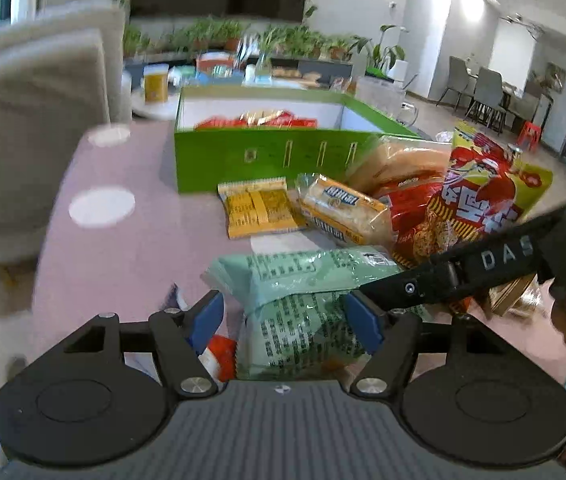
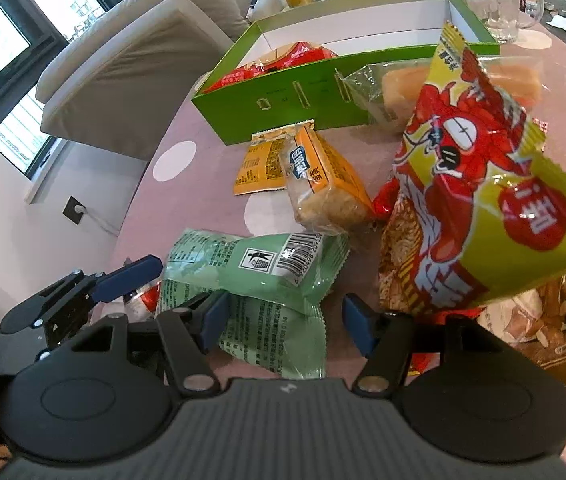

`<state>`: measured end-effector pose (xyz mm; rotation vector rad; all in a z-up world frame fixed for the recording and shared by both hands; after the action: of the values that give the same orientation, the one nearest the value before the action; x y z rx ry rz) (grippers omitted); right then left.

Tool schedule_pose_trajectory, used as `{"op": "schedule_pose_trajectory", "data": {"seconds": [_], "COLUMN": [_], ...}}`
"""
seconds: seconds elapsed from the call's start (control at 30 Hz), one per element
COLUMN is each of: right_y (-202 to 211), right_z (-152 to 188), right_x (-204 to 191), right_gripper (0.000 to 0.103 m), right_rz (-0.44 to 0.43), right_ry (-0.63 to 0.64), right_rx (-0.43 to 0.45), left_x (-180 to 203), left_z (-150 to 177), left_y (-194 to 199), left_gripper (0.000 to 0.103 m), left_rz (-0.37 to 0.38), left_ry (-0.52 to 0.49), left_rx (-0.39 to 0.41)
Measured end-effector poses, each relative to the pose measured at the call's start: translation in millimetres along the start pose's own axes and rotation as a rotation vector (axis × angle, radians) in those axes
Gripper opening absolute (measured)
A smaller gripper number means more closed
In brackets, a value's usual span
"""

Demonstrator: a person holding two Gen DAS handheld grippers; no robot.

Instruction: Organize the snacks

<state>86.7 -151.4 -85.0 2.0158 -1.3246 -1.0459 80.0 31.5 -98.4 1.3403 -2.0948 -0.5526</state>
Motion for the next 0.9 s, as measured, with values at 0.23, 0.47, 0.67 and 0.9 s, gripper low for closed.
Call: {"op": "schedule_pose_trajectory", "data": {"seconds": [0.23, 0.47, 0.67, 0.9], "right_y": [0, 1, -1, -5], "right_z": [-2, -2, -1, -5], "right_x": [3, 2, 6, -10], "right_gripper": [0.052, 0.049, 0.056, 0.051], "right_rz": [0.014, -0.015, -0.078, -0.087], "right_ry": [-0.006, -0.01, -0.063, 0.025], "right_rx": [-0.001, -0.002, -0.013, -0.006], "left_x": [-6, -2, 5, 22], "left_z": [-1, 3, 16, 19], "left_y": [-6, 1, 4, -2], "left_gripper": [0.068, 0.055, 0.07, 0.065], "left_rz": [0.042, 0.051, 0.072, -0.024], "left_ry": [0.069, 0.077, 0.032, -0.047], "left_rx": [-0.036, -0.022, -0.07, -0.075]}}
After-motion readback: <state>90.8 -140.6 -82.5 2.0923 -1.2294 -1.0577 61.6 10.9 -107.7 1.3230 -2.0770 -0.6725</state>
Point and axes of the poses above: each gripper's, at about its wrist camera, not at the fingertips, and y roughly against the way its jaws point, x to its right, z to its underside, the point moved 3 cm from there along -y, roughly the way its jaws point, and after that the axes turned 8 degrees about y, right-handed, at the moved point
